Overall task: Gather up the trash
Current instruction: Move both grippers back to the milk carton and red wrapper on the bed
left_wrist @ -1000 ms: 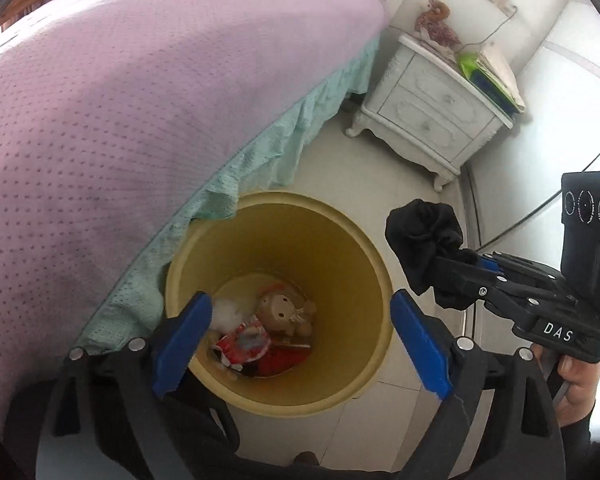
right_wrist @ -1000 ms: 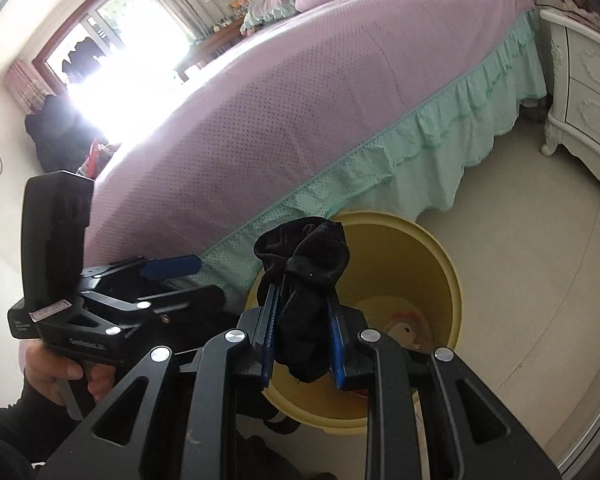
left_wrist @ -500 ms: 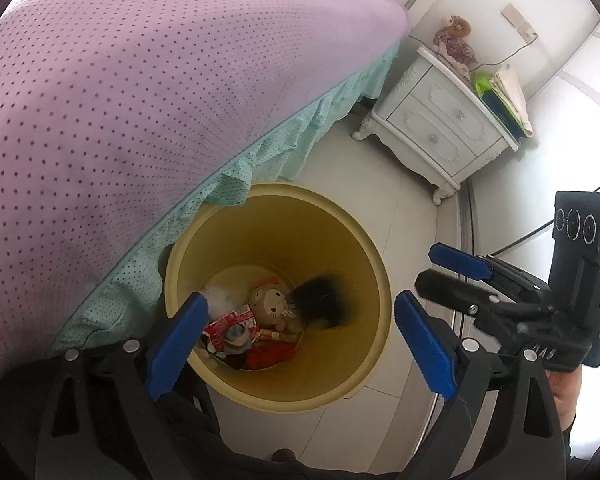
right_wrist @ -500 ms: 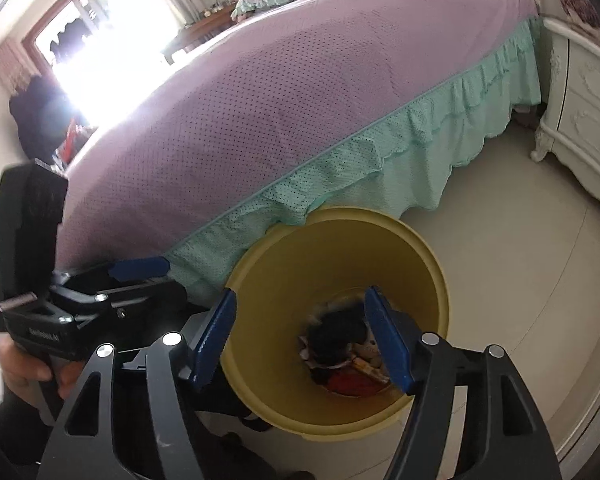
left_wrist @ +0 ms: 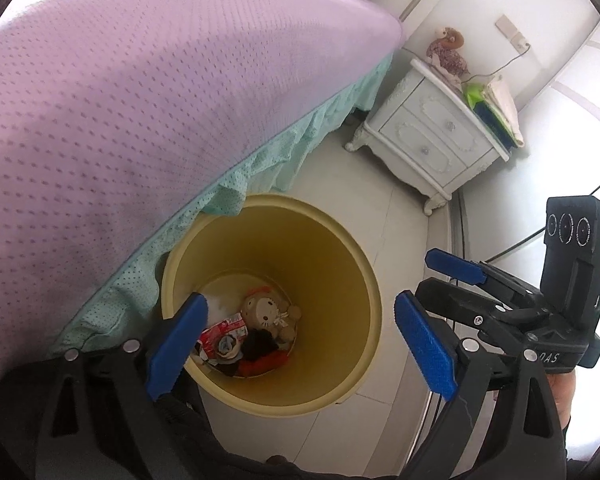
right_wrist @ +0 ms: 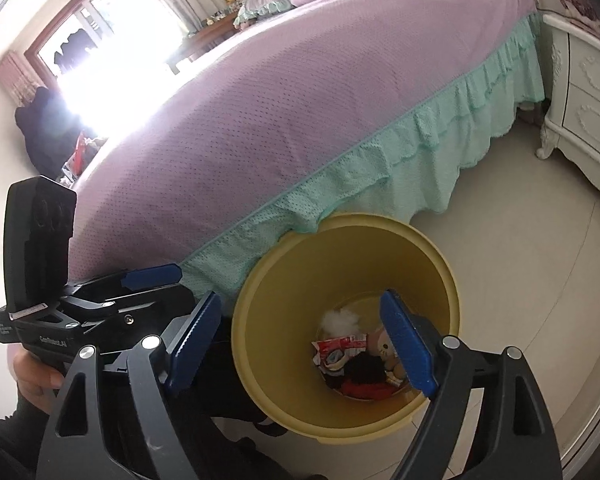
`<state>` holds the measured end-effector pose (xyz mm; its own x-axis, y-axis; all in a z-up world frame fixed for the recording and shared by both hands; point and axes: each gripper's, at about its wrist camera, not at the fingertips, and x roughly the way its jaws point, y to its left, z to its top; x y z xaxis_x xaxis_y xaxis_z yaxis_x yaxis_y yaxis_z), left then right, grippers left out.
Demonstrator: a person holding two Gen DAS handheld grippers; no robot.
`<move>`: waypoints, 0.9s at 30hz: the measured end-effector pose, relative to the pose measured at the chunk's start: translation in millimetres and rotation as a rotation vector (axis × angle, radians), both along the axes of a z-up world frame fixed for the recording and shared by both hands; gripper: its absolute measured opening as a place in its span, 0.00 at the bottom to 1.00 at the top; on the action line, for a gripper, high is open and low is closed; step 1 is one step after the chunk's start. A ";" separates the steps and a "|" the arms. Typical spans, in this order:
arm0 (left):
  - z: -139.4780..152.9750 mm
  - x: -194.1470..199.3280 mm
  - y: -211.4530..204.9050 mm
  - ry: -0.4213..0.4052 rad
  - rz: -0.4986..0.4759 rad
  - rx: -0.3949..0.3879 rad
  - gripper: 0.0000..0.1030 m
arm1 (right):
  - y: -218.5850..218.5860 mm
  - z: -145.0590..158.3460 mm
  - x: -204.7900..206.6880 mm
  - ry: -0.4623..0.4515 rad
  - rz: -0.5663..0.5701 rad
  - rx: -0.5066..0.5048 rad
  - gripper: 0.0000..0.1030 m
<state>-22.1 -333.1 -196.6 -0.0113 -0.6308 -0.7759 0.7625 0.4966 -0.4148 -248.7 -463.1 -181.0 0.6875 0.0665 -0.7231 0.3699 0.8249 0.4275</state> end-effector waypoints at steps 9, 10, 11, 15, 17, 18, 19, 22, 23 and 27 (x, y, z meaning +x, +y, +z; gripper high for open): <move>83.1 8.9 76.7 -0.221 0.153 -0.139 0.96 | 34.2 45.7 29.1 -0.078 0.032 -0.154 0.88; 94.7 12.6 90.2 -0.268 0.191 -0.146 0.96 | 39.9 51.7 34.3 -0.102 0.046 -0.164 0.89; 102.8 15.4 100.2 -0.305 0.222 -0.145 0.96 | 48.6 60.7 42.5 -0.134 0.067 -0.180 0.89; 129.1 31.6 140.9 -0.419 0.350 -0.115 0.96 | 76.4 87.0 70.4 -0.229 0.138 -0.239 0.92; 139.3 44.2 164.2 -0.451 0.425 -0.101 0.96 | 93.6 102.3 91.1 -0.290 0.194 -0.253 0.92; 142.0 49.0 172.2 -0.459 0.450 -0.095 0.96 | 100.8 107.0 98.5 -0.307 0.215 -0.261 0.92; 146.5 55.4 183.2 -0.473 0.484 -0.087 0.96 | 110.3 113.4 107.7 -0.329 0.236 -0.272 0.92; 159.1 71.5 212.9 -0.516 0.579 -0.068 0.96 | 138.6 131.8 141.4 -0.364 0.282 -0.306 0.92; 162.4 76.1 221.9 -0.526 0.609 -0.065 0.96 | 146.4 136.2 154.1 -0.357 0.298 -0.303 0.92; 171.3 104.5 259.0 -0.546 0.716 -0.036 0.96 | 177.3 149.1 201.7 -0.376 0.371 -0.246 0.92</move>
